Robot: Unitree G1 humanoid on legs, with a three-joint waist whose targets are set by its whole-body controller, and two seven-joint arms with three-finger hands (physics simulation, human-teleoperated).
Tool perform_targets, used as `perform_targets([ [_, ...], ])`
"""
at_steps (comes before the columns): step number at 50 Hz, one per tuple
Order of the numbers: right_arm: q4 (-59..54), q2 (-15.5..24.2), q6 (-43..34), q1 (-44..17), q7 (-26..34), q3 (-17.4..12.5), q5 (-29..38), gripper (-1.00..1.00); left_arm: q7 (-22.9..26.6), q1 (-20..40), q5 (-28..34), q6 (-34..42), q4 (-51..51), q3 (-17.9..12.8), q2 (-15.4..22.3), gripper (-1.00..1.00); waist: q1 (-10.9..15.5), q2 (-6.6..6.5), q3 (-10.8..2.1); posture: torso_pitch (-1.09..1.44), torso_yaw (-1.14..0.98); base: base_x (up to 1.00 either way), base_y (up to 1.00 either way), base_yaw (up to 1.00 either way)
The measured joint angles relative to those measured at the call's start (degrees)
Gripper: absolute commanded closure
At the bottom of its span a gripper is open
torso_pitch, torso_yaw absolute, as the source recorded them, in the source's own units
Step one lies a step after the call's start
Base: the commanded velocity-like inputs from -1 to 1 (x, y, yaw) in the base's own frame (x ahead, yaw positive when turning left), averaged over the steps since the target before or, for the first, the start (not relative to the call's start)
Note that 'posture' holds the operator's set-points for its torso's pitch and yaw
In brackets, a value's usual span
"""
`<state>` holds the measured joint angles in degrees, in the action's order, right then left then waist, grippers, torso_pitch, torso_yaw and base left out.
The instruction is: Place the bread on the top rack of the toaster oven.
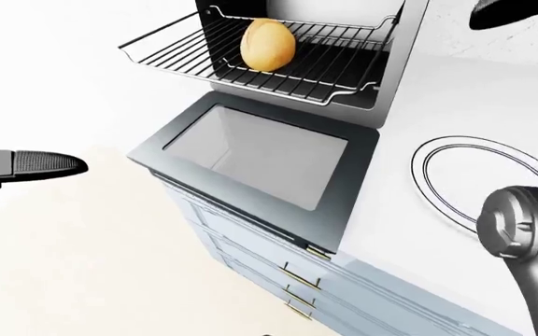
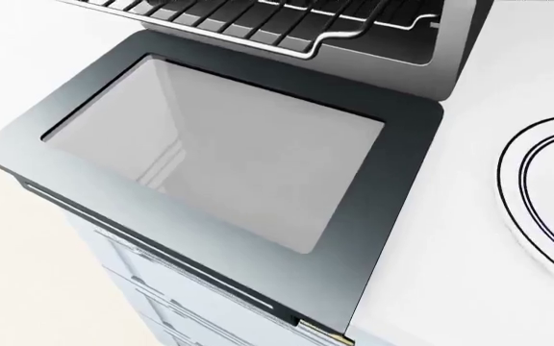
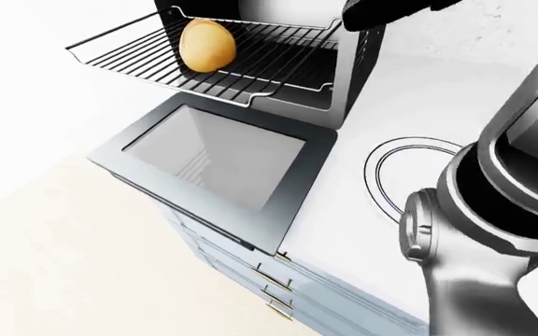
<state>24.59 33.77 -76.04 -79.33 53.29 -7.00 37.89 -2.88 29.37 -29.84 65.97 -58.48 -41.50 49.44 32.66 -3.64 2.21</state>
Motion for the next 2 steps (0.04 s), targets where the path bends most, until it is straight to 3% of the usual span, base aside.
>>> perform_targets([
  [2, 2.47, 0.52, -0.52, 3.15, -0.37, -1.13, -0.44, -1.00, -0.05, -0.11, -0.28, -0.05, -0.01, -0.01, 0.20, -1.00, 0.07, 0.11, -0.05, 0.00, 0.50, 0.00, 0.00, 0.00],
])
